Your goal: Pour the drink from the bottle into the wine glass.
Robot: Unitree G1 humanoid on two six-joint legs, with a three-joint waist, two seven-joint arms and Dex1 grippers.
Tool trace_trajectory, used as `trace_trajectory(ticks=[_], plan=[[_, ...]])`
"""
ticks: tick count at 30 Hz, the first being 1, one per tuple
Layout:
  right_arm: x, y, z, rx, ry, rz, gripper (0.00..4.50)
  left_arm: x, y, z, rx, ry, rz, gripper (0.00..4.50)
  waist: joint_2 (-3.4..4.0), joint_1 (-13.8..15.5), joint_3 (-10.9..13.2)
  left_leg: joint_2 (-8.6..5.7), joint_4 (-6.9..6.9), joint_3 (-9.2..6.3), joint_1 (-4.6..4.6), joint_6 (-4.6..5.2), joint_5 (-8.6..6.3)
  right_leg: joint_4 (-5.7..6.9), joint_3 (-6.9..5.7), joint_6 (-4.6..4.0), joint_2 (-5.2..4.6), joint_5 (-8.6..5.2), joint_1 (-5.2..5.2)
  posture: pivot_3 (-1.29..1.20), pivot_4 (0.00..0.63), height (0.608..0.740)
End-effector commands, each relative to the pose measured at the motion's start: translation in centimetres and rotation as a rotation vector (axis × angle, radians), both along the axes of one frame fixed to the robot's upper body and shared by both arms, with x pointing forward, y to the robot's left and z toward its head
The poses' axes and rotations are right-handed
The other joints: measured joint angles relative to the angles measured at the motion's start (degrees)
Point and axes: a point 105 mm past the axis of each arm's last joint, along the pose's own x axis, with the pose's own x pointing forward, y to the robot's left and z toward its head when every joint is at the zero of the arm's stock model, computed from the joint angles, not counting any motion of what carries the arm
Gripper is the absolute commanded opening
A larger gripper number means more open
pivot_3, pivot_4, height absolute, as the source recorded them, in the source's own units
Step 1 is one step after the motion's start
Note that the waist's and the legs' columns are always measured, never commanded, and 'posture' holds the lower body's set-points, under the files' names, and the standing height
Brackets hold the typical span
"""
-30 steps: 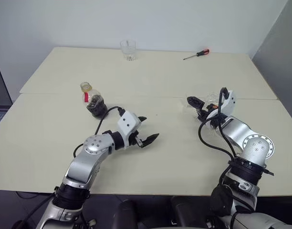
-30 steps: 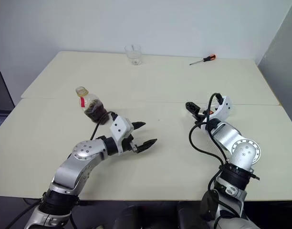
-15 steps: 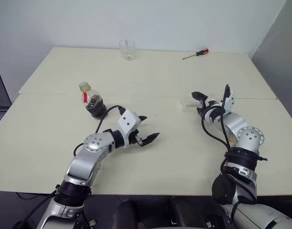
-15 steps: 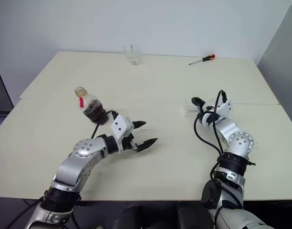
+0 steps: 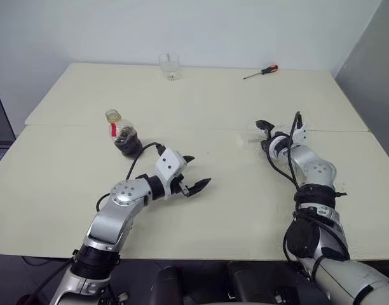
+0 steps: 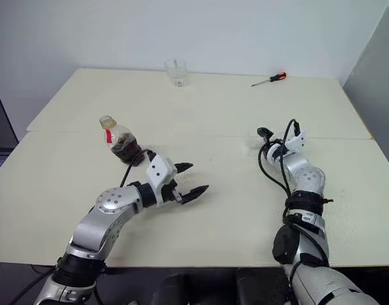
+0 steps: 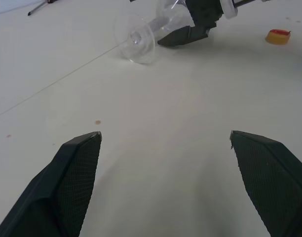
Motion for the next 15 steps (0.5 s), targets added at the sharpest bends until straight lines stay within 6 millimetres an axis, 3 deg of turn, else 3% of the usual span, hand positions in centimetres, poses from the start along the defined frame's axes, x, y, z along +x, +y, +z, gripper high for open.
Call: trace_trajectory(ticks=[1,6,11,15], plan=[[0.6,-0.6,1.2,-0.021,-0.046,-0.025,3.59,-0.3,-0.4,0.8,-0.015,-0.041,-0.009,4.5,0.0,0.01,0.0,0.0,0.0,0.0,0.0,0.0,0.0,0.0,0.0,-0.02,0.0,0.01,0.0,0.0,0.15,0.74],[0.4,0.1,1.6,-0.132,-0.078,0.015,1.85,-0.3,-0.4,0.8,-0.021,-0.042,-0.004,4.5,0.01,-0.01,0.01,0.01,0.0,-0.02,0.0,0.0,0.0,0.02,-0.01,-0.12,0.0,0.07,0.0,0.0,0.15,0.74],[-0.2,1.6,4.7,-0.434,-0.231,0.089,0.28,-0.3,-0.1,0.7,-0.03,-0.041,0.024,4.5,0.08,0.02,0.05,0.01,-0.01,-0.03,0.0,0.0,0.0,0.03,0.02,-0.1,-0.01,0.06,-0.02,0.0,0.15,0.74],[-1.2,4.4,6.8,-0.854,-0.439,0.12,0.13,-0.7,0.3,0.4,-0.033,-0.028,0.05,4.5,0.08,0.03,0.05,0.02,-0.01,-0.03,-0.04,-0.01,0.0,0.0,0.01,-0.09,-0.03,0.05,-0.06,0.0,0.15,0.74]])
